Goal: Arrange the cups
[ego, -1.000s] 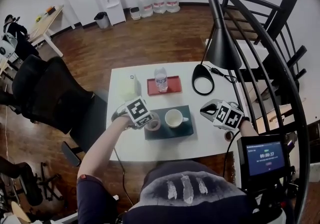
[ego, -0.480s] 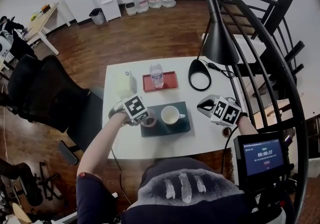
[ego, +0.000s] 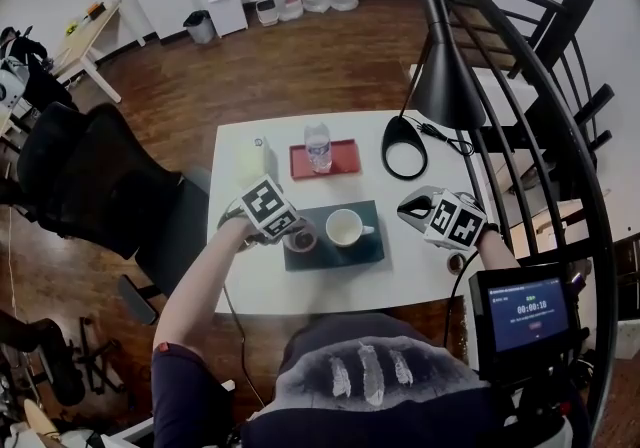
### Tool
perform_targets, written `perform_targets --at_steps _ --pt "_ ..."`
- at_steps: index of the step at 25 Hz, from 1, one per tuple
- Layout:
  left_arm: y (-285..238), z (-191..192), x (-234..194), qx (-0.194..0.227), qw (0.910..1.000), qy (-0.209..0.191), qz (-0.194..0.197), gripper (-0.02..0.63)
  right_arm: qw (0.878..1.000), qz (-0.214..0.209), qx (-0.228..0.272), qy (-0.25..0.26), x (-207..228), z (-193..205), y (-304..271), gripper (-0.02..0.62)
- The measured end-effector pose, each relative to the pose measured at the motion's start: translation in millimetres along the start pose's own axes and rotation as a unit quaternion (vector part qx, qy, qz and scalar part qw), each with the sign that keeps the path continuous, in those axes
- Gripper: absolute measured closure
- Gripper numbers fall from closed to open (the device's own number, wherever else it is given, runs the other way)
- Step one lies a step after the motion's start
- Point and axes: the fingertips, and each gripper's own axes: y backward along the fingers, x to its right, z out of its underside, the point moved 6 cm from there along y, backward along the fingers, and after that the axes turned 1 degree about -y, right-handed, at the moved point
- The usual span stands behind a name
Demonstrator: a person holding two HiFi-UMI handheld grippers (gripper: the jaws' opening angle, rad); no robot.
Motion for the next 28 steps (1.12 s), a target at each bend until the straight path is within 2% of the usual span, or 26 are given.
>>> perform_targets --at_steps 6,9,11,13,16,18,21,28 --pt "40 2 5 0.049 0.9988 0.009 0.006 0.423 1.000 0.004 0.001 -0.004 -1 3 2 0.594" --pt "68 8 7 0.107 0.9941 0.016 -0.004 0.423 1.000 0.009 0.002 -0.007 0 5 3 0.594" --pt "90 10 11 0.181 0.9830 0.023 -0.017 0.423 1.000 0.018 0.006 -0.011 1 5 5 0.594" --pt "110 14 16 0.258 0.9650 0.036 -0.029 0.423 0.999 0.026 0.016 -0.015 3 4 8 0.594" --pt "126 23 31 0.326 0.9437 0.037 -0.041 0.426 0.999 0.024 0.038 -0.019 3 -3 12 0.594" --pt "131 26 41 0.347 0.9354 0.018 -0.064 0.470 0.998 0.025 0.050 -0.019 4 -10 16 0.594" --pt "130 32 53 0.372 0.9231 0.017 -0.097 0.591 0.997 0.024 0.071 -0.016 2 -23 19 0.594" --pt "119 41 66 0.384 0.9183 0.037 -0.090 0.592 0.994 0.021 0.112 -0.002 -7 -42 21 0.594"
